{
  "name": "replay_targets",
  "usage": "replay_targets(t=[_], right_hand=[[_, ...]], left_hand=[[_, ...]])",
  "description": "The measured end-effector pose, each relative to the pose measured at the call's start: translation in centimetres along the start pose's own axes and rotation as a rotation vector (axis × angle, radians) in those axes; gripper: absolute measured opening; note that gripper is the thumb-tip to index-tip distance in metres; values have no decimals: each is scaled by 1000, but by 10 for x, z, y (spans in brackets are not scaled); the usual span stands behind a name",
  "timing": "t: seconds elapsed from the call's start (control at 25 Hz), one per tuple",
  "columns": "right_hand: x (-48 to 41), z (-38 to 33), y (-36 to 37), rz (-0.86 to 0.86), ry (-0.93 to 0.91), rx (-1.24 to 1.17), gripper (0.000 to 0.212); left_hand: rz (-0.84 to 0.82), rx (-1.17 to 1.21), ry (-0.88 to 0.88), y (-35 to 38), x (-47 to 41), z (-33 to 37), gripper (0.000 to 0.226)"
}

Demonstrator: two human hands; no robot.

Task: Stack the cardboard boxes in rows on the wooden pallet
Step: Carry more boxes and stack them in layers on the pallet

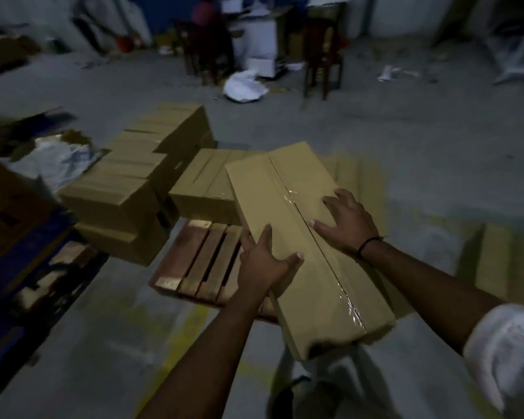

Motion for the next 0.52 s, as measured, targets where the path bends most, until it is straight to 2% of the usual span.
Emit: replay_targets(t=[0.28,0.52], right_hand=[[63,27,-33,136,268,96,78],[52,45,14,122,420,127,79]], left_hand=[[-275,24,198,23,11,15,107],[-441,-48,225,42,-43,-3,117]])
Point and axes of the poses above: each hand's wrist, its own x-axis away from the middle knuckle, its own y-axis out of the palm, z = x × y, the point moved 8 cm from there along -x, towards the middle knuckle, and after that the axes turned 5 degrees about z, right-handed, at the moved point
